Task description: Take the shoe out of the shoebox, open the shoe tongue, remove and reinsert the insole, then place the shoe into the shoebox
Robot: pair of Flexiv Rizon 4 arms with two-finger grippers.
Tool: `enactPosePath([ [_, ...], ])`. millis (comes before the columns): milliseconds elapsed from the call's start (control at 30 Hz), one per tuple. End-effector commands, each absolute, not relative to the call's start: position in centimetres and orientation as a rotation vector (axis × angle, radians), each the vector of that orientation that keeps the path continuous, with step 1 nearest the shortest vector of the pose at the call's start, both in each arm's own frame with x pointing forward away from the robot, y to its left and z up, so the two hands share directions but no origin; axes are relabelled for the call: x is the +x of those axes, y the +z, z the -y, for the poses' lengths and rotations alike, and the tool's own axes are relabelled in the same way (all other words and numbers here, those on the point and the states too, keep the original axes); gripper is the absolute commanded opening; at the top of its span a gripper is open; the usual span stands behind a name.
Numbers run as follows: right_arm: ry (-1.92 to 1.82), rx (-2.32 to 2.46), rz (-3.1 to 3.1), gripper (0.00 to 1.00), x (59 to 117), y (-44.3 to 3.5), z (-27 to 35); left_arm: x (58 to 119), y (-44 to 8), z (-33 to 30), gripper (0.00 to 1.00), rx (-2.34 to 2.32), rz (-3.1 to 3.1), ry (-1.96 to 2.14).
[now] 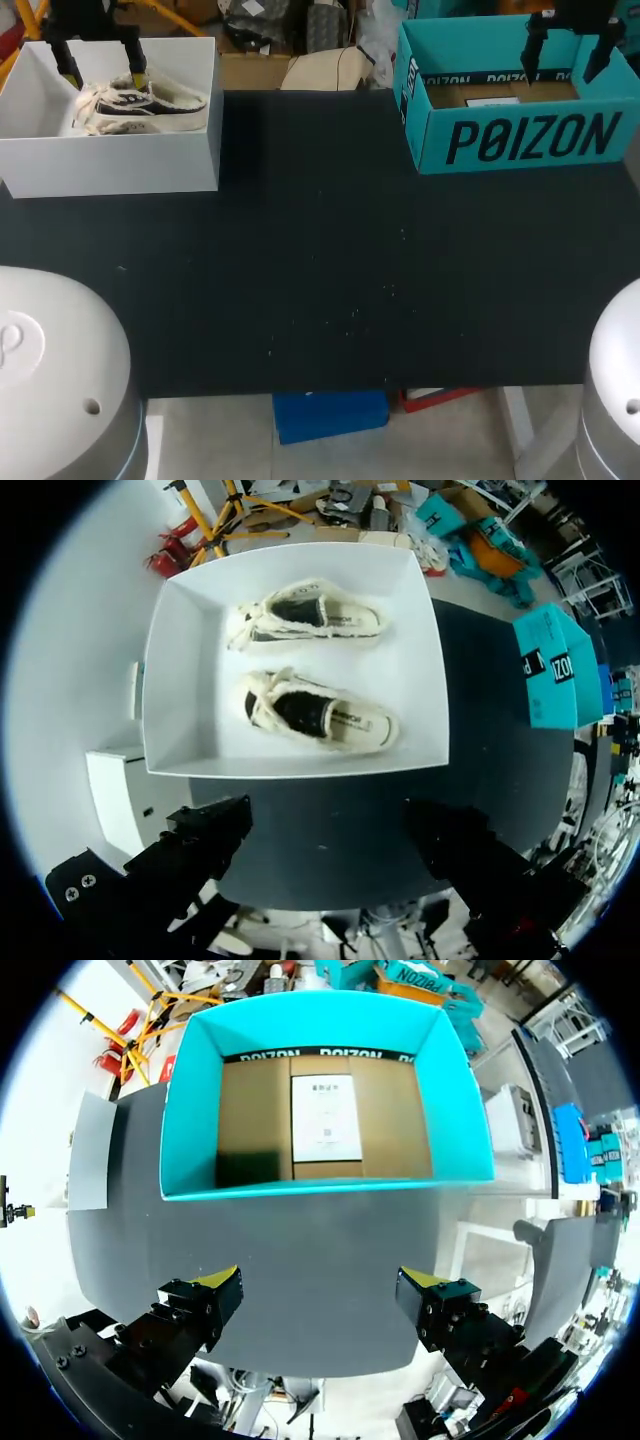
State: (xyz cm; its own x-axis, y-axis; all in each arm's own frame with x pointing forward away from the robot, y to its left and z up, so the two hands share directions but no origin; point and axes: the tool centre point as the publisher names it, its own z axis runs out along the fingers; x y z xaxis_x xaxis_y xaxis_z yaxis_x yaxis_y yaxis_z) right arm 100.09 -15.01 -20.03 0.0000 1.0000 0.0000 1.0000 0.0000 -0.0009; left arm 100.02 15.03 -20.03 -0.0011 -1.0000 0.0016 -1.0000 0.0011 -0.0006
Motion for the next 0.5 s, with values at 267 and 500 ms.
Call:
enactPosePath([
  [267, 0.001, -2.221, 2.221, 1.0, 100.1, -20.0, 15.0, 98.6, -20.2, -16.2, 1.0, 0.932, 3.155, 0.063],
  [500, 0.001, -2.221, 2.221, 1.0, 100.1, -20.0, 15.0, 99.0, -20.2, -17.0, 1.0, 0.417, 3.415, -0.027],
])
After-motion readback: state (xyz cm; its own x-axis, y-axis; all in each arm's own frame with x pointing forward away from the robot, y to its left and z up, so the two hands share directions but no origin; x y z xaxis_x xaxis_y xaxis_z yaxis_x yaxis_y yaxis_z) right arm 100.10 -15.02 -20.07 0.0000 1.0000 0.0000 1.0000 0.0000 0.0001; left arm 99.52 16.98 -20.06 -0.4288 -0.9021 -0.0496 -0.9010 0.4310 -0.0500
